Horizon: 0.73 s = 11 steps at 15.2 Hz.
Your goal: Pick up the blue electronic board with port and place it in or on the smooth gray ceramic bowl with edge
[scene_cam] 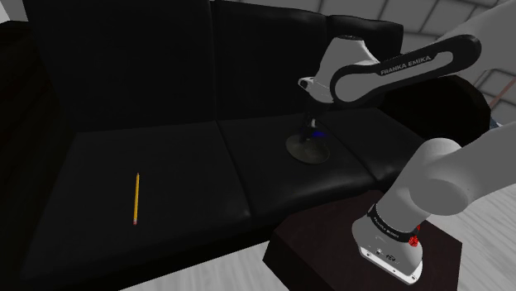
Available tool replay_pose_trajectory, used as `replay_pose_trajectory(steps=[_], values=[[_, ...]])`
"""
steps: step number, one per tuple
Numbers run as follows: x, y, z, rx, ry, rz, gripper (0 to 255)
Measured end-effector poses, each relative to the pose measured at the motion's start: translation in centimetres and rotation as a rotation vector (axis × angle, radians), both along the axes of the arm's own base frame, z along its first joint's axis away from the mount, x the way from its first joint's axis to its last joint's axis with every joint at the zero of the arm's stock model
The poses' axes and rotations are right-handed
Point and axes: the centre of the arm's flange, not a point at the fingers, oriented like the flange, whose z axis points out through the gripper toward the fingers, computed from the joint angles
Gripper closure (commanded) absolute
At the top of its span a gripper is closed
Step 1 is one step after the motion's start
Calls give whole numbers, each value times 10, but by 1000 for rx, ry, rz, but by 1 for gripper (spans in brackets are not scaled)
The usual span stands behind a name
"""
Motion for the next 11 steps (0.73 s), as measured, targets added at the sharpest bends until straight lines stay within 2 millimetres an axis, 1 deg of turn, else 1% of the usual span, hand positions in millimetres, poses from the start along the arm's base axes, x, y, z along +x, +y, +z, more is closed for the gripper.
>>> replay_pose_trajectory(steps=[8, 11], values=[[1, -1, -44, 0, 1, 0, 255], [0, -2, -50, 0, 0, 0, 255]])
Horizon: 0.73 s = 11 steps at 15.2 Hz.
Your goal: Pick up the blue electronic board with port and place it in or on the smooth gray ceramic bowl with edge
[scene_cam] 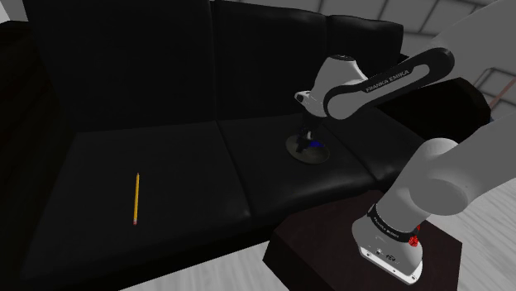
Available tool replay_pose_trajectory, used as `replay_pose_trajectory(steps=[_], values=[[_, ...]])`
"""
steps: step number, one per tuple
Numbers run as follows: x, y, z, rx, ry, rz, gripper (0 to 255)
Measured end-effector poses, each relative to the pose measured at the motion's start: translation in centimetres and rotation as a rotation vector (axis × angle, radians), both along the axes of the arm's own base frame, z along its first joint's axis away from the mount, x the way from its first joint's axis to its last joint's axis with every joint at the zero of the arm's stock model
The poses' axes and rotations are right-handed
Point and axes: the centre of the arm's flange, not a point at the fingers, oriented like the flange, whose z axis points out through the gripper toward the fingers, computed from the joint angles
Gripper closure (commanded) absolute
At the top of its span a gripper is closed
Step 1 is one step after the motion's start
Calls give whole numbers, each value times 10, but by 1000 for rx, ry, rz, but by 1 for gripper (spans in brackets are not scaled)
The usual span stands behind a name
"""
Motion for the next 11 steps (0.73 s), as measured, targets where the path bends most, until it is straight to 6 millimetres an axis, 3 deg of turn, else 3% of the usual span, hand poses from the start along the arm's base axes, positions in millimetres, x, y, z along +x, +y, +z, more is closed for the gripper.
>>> replay_pose_trajectory(steps=[4, 5, 11], values=[[0, 0, -1, 0, 0, 0, 255], [0, 0, -1, 0, 0, 0, 0], [0, 0, -1, 0, 0, 0, 0]])
